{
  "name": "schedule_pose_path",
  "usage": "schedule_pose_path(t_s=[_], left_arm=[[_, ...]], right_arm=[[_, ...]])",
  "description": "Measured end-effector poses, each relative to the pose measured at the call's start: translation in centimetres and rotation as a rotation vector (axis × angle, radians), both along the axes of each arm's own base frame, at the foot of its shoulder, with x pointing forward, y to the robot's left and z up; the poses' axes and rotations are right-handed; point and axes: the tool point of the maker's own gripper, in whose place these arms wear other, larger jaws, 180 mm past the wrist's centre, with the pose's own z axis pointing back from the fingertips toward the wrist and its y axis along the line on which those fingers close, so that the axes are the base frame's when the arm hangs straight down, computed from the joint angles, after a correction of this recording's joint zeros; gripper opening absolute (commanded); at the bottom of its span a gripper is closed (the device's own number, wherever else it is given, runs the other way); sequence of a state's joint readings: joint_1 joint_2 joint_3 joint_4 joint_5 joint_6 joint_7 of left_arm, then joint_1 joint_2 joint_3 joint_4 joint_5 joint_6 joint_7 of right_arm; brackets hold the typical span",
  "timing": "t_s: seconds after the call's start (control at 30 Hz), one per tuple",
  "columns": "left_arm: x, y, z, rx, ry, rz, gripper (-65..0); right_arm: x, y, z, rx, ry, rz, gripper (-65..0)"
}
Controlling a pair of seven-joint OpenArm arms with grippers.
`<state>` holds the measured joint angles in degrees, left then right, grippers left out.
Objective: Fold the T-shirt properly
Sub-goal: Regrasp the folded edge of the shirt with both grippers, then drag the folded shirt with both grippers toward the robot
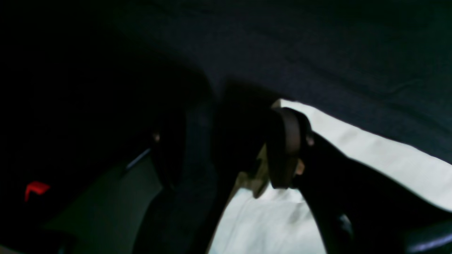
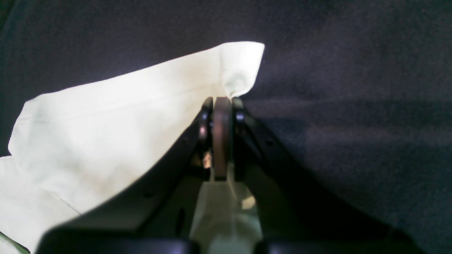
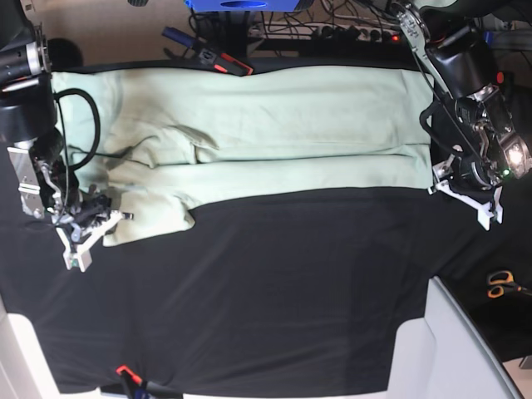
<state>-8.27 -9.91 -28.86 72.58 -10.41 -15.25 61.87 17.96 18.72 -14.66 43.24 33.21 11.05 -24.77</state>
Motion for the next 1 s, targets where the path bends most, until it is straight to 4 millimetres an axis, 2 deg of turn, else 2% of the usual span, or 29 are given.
schedule_pose_path(t_s=[0.2,0.27,0.4,0.57,0.6,0.67,0.8,0.83,1.0], left_arm=[[0.4,-0.2,0.1,-0.006,-0.012,-0.001,-30.1],[1.0,-0.8,-0.1,0.022,-0.007,-0.051,-30.1],[1.2,-3.6,-2.0,-0.027,0.019,-0.111,-30.1],[0.3,-3.9,-3.4,-0.039,0.041,-0.101,-30.4],[0.3,-4.0,-3.5,-0.04,0.041,-0.101,-31.7],[0.4,-4.2,-3.5,-0.044,0.036,-0.102,-38.8],[0.7,-4.3,-3.3,-0.046,0.025,-0.105,-62.6],[0.8,-4.3,-3.3,-0.046,0.024,-0.105,-65.0],[1.0,-4.3,-3.2,-0.046,0.02,-0.105,-65.0]], right_arm=[[0.0,0.0,0.0,0.0,0.0,0.0,-65.0],[0.0,0.0,0.0,0.0,0.0,0.0,-65.0],[0.0,0.5,0.0,0.009,0.0,0.002,-65.0],[0.0,0.6,-0.1,0.009,0.0,0.003,-65.0],[0.0,0.7,-0.1,0.011,0.0,0.003,-65.0],[0.0,0.7,-0.1,0.011,0.0,0.003,-65.0],[0.0,0.7,-0.1,0.011,0.0,0.003,-65.0],[0.0,0.7,-0.1,0.011,0.0,0.003,-65.0],[0.0,0.7,-0.1,0.011,0.0,0.003,-65.0]])
